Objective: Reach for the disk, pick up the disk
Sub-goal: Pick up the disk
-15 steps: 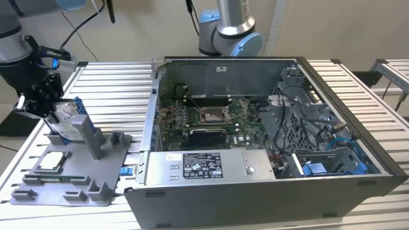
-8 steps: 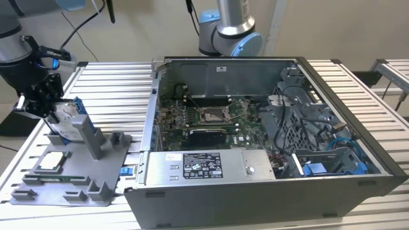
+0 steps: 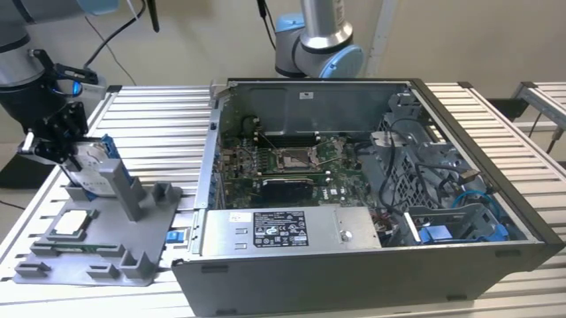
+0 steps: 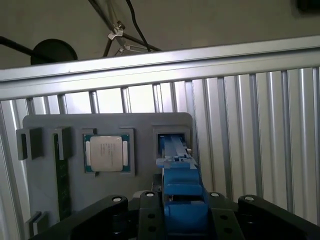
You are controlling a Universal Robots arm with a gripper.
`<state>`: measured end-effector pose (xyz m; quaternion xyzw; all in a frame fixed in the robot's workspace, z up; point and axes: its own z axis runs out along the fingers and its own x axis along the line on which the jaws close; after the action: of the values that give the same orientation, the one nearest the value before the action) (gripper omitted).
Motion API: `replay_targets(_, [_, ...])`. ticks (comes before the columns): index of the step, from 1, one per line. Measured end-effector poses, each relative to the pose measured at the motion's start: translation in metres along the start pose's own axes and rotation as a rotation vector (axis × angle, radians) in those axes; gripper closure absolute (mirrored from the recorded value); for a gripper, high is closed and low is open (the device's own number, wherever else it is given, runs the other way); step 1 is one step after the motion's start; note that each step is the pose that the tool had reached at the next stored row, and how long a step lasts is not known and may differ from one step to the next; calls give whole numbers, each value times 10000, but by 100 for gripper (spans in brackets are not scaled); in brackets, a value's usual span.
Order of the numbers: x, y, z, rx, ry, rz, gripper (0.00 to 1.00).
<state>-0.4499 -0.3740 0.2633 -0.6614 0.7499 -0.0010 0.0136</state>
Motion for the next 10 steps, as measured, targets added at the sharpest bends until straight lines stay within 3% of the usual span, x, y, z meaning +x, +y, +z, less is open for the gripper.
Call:
replay_targets(2, [-1, 0, -1, -28, -209, 4, 100])
replay_targets(10, [-2, -1, -40, -29, -226, -46, 100])
